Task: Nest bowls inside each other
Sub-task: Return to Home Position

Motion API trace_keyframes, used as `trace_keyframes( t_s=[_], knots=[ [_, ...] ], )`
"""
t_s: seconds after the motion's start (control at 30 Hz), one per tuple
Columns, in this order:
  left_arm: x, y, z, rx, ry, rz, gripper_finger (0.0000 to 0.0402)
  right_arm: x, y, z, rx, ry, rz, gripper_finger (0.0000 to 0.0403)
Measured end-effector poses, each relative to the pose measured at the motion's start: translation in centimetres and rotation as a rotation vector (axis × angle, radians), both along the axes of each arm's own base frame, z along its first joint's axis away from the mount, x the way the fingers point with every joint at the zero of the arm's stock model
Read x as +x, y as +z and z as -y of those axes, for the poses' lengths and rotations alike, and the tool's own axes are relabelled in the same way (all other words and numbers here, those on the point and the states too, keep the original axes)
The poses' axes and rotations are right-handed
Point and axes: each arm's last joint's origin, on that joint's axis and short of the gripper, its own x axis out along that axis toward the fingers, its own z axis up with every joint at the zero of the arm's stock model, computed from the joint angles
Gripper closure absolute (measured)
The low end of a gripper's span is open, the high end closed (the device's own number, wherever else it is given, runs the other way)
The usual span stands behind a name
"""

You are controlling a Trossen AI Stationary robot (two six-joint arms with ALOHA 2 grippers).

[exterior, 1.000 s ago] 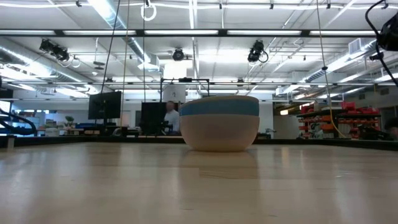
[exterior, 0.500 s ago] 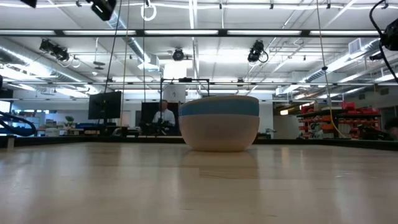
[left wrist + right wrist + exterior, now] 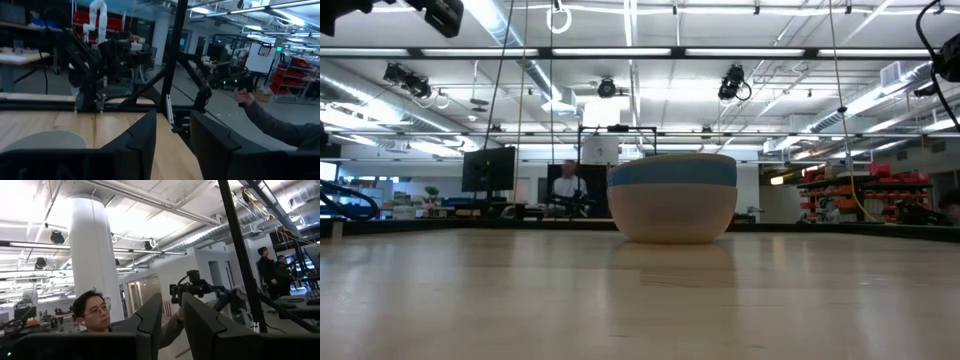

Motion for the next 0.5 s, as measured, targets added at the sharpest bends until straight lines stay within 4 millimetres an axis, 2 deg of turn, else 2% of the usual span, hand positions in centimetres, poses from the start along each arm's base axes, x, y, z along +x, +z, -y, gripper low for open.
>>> trace_keyframes(
  t_s=[0.3,0.5],
  knots=[
    [-1.2,-1.1,-0.1,0.019,0.007,0.046,0.0266,-0.3,0.6,0.5,0.030,-0.016,0.047,0.0319],
    [-2.2,-0.7,-0.3,0.045,0.068,0.122,0.0268,-0.5,1.0,1.0,0.032,-0.039,0.091,0.0319]
  ],
)
